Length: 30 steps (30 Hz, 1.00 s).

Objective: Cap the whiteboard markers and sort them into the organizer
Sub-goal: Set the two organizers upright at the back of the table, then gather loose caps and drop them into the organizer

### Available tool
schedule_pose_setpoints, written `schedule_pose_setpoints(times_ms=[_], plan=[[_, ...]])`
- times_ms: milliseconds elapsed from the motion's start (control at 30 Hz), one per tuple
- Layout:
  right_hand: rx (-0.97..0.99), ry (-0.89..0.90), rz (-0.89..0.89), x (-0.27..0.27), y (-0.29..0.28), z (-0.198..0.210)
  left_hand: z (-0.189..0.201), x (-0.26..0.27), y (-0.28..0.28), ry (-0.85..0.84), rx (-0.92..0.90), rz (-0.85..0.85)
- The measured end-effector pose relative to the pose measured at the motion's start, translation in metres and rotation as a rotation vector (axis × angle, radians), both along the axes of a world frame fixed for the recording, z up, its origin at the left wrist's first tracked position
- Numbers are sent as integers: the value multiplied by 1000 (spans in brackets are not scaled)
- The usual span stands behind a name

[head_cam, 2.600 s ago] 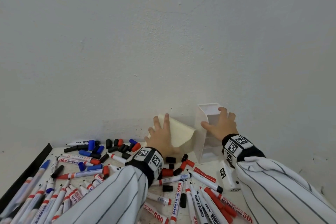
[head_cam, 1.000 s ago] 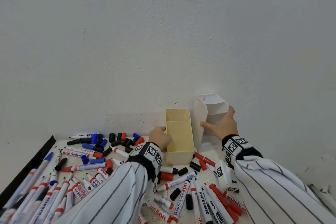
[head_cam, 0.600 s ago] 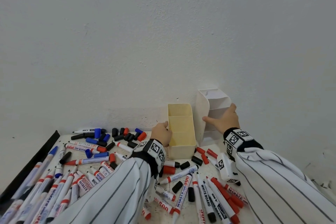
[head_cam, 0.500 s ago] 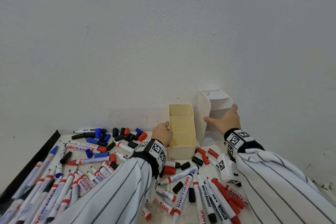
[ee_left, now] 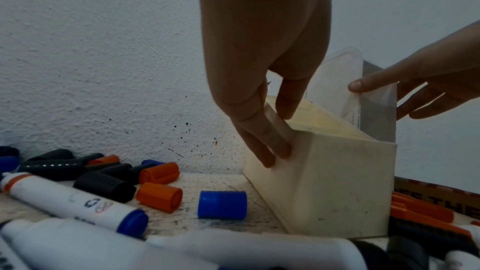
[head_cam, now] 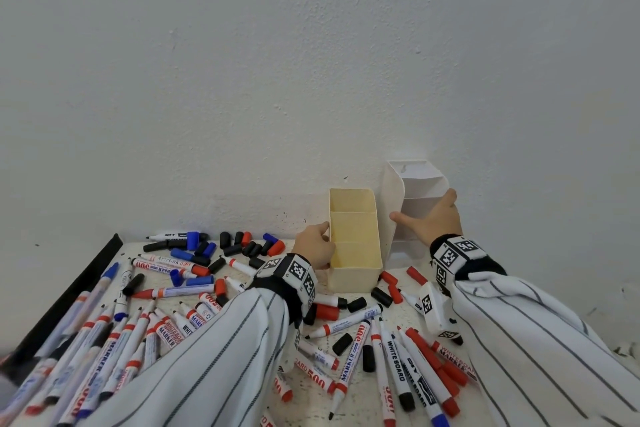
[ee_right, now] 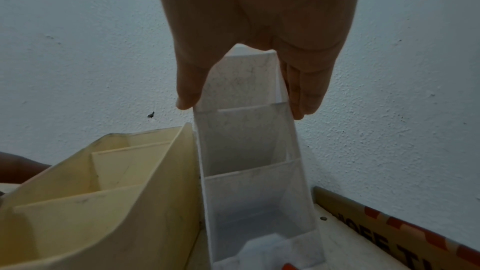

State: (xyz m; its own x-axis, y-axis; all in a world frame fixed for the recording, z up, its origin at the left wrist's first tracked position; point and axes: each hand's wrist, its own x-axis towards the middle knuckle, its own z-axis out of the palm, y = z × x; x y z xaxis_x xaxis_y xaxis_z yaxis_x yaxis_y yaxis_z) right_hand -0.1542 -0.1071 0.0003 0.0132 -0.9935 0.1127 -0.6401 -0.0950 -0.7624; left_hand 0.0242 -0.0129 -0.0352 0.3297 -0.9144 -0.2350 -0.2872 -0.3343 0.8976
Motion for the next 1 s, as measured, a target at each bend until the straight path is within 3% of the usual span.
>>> schedule_pose_setpoints(times_ms=[333, 500, 567, 633, 733, 833, 900, 1000], plan=[[6, -2, 2, 3, -1, -3, -2, 3, 6, -29, 2, -43], [70, -20, 20, -3, 1, -7, -2, -1, 17, -177, 48, -7], [124, 36, -45, -7, 2, -15, -1, -5, 28, -273, 55, 37], [188, 226, -82, -10, 9, -19, 0, -10, 40, -374, 78, -16], [209, 408, 74, -13, 22, -28, -3, -16, 54, -490, 199, -204], [210, 443, 317, -8, 38, -39, -10, -22, 63, -605, 352, -370], [194, 465, 460, -1, 44, -48, -15, -26, 67, -696, 398, -417], [151, 543, 514, 3, 44, -60, -22, -30, 68, -820, 416, -387]])
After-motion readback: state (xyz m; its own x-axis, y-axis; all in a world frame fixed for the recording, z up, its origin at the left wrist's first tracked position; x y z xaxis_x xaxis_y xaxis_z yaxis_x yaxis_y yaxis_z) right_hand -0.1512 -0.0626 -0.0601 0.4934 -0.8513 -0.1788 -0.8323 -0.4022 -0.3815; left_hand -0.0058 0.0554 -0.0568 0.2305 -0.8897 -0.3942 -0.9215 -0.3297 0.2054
